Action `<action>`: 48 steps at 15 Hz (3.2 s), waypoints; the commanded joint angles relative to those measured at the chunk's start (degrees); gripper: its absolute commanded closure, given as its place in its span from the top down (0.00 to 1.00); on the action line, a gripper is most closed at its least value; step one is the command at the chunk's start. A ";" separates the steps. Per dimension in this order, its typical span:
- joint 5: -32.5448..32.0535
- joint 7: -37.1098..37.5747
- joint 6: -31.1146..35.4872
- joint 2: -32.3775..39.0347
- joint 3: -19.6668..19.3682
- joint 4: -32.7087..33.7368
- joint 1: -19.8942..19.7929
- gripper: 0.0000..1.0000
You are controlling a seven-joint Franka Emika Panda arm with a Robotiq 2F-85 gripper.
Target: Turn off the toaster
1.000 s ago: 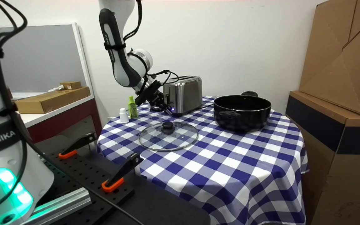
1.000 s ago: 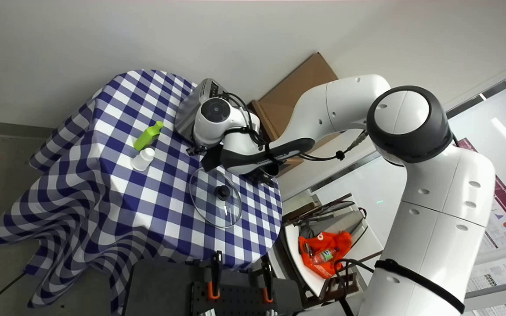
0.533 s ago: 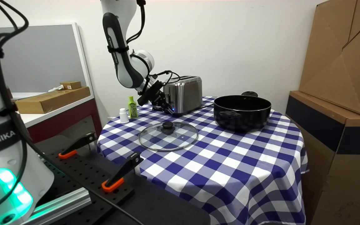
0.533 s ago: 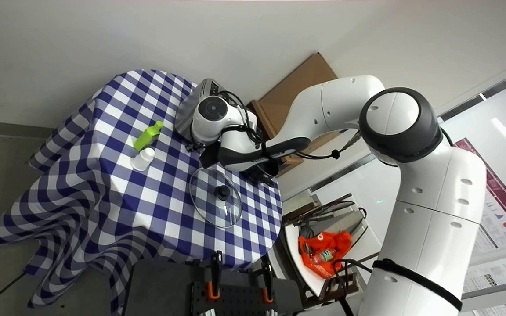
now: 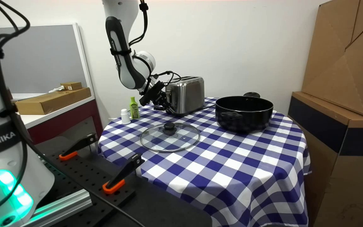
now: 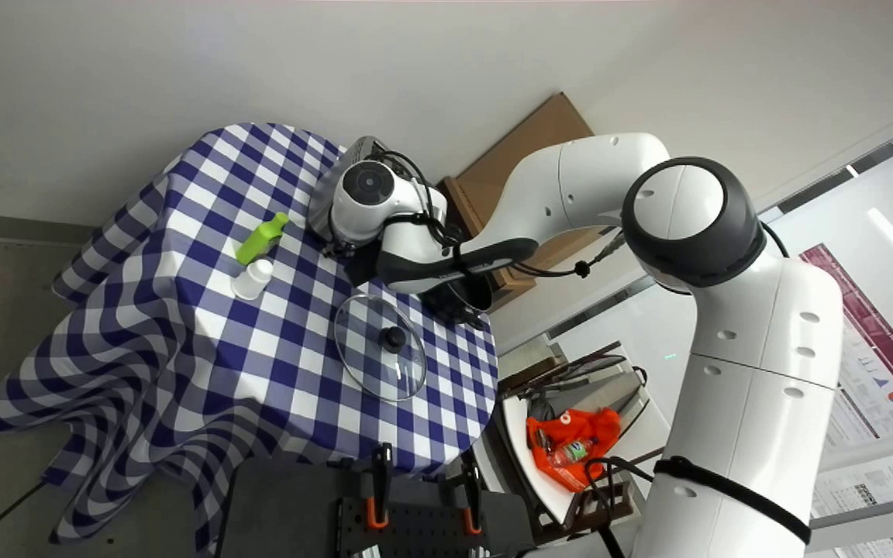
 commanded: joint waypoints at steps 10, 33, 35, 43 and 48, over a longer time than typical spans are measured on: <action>40.47 -26.86 -3.04 -11.72 10.39 -8.06 -13.86 0.00; 82.73 -37.40 -45.91 -64.92 2.28 -29.41 -13.05 0.55; 80.33 -36.55 -44.43 -66.57 2.79 -30.47 -13.00 0.69; 84.16 -40.28 -30.54 -73.27 1.47 -34.32 -11.33 1.00; 90.90 -40.01 -29.91 -72.80 1.57 -33.47 -11.19 1.00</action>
